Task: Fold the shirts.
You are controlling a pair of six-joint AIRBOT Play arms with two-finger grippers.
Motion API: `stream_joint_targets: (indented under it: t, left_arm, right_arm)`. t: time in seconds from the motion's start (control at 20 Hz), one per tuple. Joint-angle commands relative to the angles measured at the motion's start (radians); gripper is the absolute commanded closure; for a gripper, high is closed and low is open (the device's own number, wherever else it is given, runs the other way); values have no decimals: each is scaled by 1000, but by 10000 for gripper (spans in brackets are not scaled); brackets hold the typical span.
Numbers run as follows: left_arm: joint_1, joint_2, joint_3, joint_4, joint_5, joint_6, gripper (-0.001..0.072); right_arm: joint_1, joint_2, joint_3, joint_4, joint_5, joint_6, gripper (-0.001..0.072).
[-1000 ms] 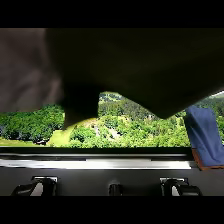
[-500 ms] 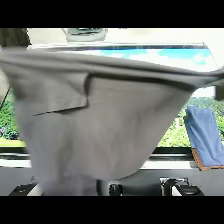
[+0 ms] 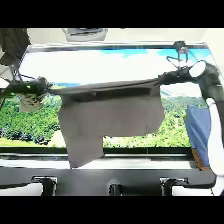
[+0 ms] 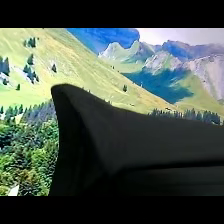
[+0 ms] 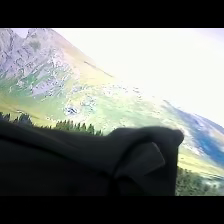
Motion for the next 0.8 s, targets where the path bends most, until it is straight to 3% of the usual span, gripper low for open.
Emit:
stream_joint_targets:
  t: [0.0, 0.1, 0.15, 0.25, 0.3, 0.45, 0.55, 0.75]
  left_arm:
    - [-13, -126, -5, -89, 5, 4, 673]
    - [-28, -145, -4, -90, -14, 3, 655]
    - [-30, -145, -2, -90, -33, 4, 528]
    - [-8, -145, 38, -84, -166, 4, 159]
    - [13, -144, 58, -67, -259, 5, 140]
    - [68, -112, -28, 51, -482, -11, 144]
    - [80, -39, -213, 46, -460, 10, 144]
    - [76, 69, -513, -60, -329, 96, 145]
  right_arm:
    - [1, -129, -2, 117, -39, 20, 663]
    - [1, -145, -2, 114, -20, 23, 662]
    - [0, -140, 1, 113, -13, 23, 590]
    - [-27, -106, 30, 103, 101, -16, 123]
    - [-50, -78, 35, 80, 191, -82, 83]
    - [-136, -45, 19, -29, 557, -122, 102]
    - [-175, -42, -56, -31, 699, -194, 105]
    - [-180, -10, -234, -3, 652, -199, 99]
